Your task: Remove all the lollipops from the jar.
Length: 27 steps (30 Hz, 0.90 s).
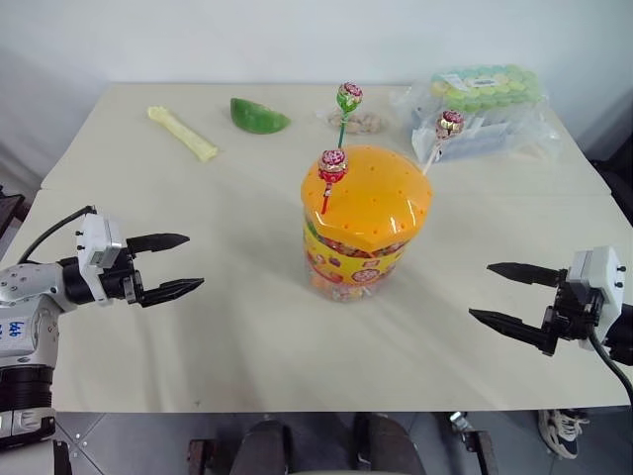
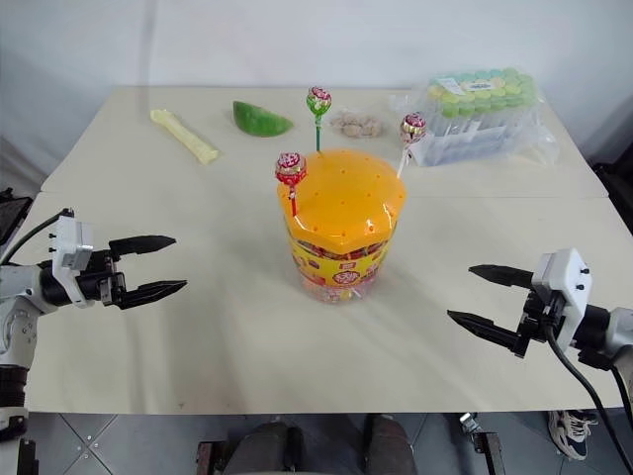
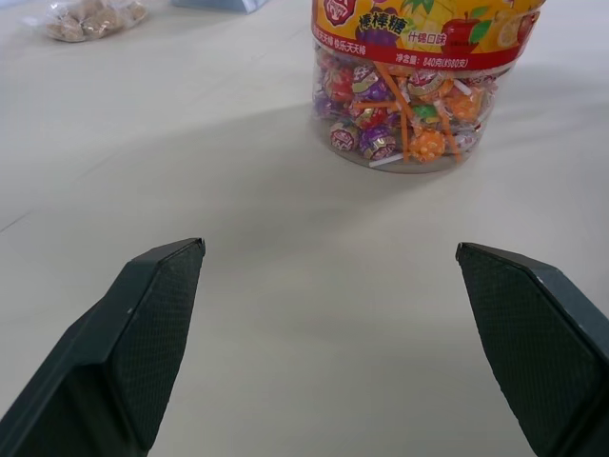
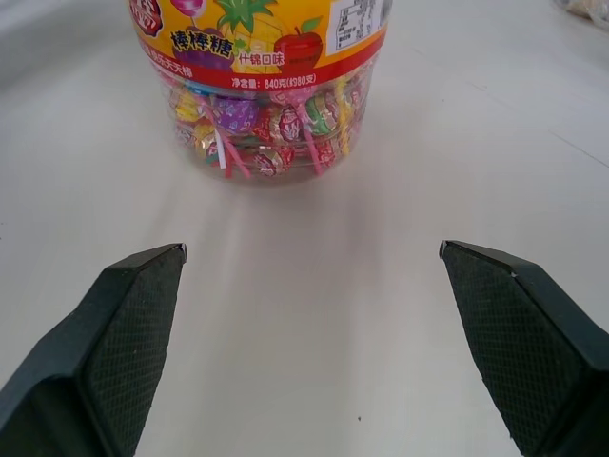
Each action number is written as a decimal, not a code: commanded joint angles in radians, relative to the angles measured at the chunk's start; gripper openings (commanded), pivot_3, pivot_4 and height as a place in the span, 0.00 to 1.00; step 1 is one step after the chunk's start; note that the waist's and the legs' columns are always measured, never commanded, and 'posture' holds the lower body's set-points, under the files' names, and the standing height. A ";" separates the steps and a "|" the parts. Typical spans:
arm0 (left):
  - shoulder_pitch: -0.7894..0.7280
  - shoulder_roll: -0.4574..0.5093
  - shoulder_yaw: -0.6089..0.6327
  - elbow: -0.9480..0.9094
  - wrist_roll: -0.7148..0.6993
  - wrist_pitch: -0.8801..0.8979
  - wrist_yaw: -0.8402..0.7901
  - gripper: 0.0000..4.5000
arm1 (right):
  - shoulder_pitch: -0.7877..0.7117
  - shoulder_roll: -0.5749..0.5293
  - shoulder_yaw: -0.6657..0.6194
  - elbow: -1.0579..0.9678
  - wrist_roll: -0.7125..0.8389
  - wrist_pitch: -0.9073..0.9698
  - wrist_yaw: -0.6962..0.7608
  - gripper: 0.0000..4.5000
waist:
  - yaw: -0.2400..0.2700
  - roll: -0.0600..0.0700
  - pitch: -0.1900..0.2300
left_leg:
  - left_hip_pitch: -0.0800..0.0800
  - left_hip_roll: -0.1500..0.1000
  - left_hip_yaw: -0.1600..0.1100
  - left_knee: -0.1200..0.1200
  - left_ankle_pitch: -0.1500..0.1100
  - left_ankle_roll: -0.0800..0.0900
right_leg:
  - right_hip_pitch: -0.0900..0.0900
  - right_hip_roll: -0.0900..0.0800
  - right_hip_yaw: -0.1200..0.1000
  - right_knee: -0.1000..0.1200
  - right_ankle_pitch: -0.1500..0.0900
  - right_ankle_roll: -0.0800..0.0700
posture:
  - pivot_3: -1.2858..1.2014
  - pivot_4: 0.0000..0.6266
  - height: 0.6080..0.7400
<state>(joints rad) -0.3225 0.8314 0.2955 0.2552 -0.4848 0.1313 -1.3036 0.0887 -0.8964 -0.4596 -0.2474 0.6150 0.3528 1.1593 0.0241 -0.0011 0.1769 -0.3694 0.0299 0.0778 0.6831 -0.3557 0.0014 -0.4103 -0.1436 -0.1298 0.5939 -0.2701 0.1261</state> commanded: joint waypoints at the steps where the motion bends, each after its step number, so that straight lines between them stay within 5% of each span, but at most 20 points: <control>1: 0.004 0.015 0.025 -0.016 -0.027 0.001 -0.019 1.00 | -0.016 -0.020 -0.032 0.000 0.008 -0.009 0.007 1.00 | 0.000 0.000 0.000 | 0.000 0.000 0.000 0.000 0.000 0.000 | 0.000 0.000 0.000 0.000 0.000 0.000 | 0.52 0.24 1.00; 16: 0.003 0.103 0.087 -0.239 -0.171 0.217 -0.030 1.00 | -0.043 -0.024 -0.058 -0.051 0.060 0.030 -0.001 1.00 | 0.000 0.000 0.000 | 0.000 0.000 0.000 0.001 0.000 0.000 | 0.000 0.000 0.001 0.001 0.000 0.000 | 0.52 0.24 1.00; 22: -0.154 0.114 0.048 -0.299 -0.203 0.250 -0.014 1.00 | -0.047 -0.035 -0.096 -0.114 0.127 0.076 0.006 1.00 | 0.002 0.000 0.000 | 0.001 0.000 0.000 0.002 0.000 0.000 | 0.000 0.000 0.002 0.002 0.000 0.000 | 0.52 0.24 1.00; 27: -0.369 0.002 -0.099 -0.318 -0.230 0.269 -0.054 1.00 | -0.134 -0.029 -0.127 -0.198 0.259 0.135 -0.061 1.00 | 0.003 0.000 0.000 | 0.000 -0.001 0.000 0.005 0.000 0.000 | 0.001 0.000 0.002 0.003 0.000 0.001 | 0.52 0.24 1.00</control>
<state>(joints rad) -0.6675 0.8475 0.2219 -0.0418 -0.6869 0.3943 -1.3406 -0.0350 -0.9165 -0.5355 -0.3961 0.8139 0.4710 1.1227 0.0267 -0.0012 0.1769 -0.3694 0.0291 0.0778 0.6886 -0.3556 0.0014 -0.4096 -0.1434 -0.1268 0.5977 -0.2697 0.1268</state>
